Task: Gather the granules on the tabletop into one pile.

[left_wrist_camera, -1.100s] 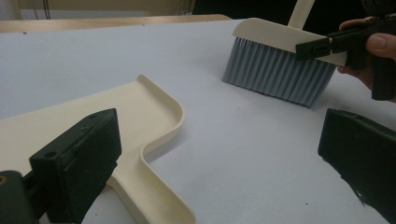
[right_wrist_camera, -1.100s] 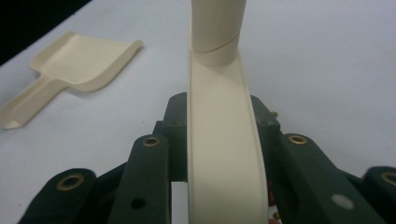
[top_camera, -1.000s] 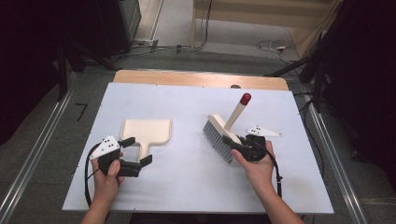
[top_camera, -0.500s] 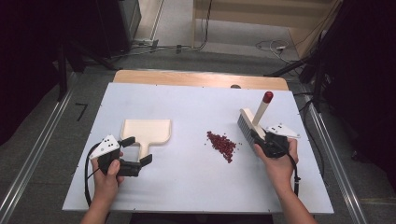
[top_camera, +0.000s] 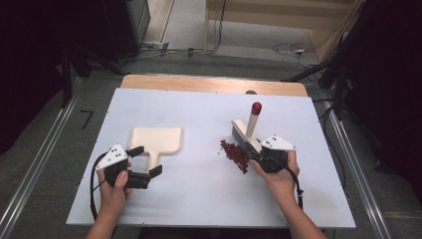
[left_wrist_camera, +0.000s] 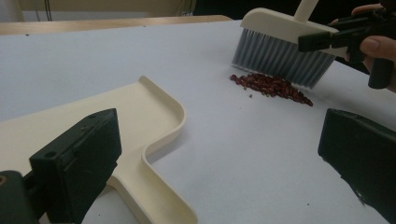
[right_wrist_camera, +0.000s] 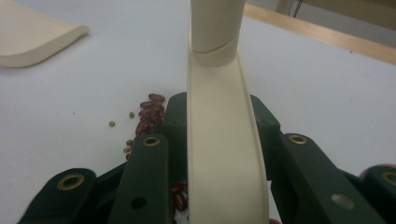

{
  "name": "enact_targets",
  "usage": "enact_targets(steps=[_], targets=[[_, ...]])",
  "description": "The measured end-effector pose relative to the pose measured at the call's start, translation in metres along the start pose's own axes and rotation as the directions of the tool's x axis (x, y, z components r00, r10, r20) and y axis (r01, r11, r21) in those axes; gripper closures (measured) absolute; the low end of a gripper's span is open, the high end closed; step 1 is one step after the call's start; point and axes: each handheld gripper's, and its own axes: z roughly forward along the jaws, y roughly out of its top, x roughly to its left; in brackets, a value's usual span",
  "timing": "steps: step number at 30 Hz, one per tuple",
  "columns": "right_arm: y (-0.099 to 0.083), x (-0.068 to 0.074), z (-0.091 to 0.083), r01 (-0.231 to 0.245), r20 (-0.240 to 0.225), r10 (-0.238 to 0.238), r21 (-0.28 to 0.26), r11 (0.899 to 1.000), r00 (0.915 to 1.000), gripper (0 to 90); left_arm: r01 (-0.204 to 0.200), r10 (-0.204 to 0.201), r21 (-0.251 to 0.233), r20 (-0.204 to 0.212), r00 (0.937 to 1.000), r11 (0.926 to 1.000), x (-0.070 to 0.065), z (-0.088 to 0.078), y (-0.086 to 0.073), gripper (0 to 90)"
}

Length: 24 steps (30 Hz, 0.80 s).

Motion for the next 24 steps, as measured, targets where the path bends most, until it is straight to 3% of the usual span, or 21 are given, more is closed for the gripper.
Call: enact_targets(steps=[5, 8, 15, 18, 24], targets=[[0.0, -0.014, -0.002, -0.022, 0.029, 0.023, -0.02, 1.0, 0.9993, 65.5, -0.004, 0.004, 0.004, -0.004, 1.0, 1.0, 0.0, 0.001, 0.0, 0.0], [-0.006, -0.017, 0.002, 0.004, 0.062, -0.004, 0.001, 1.0, 0.998, 65.6, -0.006, 0.006, 0.007, -0.007, 1.0, 1.0, 0.0, 0.001, 0.0, 0.0], [-0.008, -0.005, 0.005, 0.003, -0.026, -0.003, 0.005, 1.0, 0.9997, 65.6, -0.008, 0.008, 0.004, -0.014, 0.9999, 1.0, 0.0, 0.001, 0.0, 0.0], [-0.006, 0.001, 0.003, 0.027, -0.034, -0.027, -0.004, 1.0, 0.999, 65.6, -0.012, 0.012, 0.005, -0.014, 0.9998, 0.9999, -0.001, 0.0, 0.0, 0.0], [-0.002, -0.009, -0.005, -0.013, -0.008, 0.013, -0.054, 0.998, 0.9999, 65.6, -0.011, 0.011, -0.001, -0.022, 0.9997, 0.9999, -0.001, 0.0, 0.0, 0.0]])
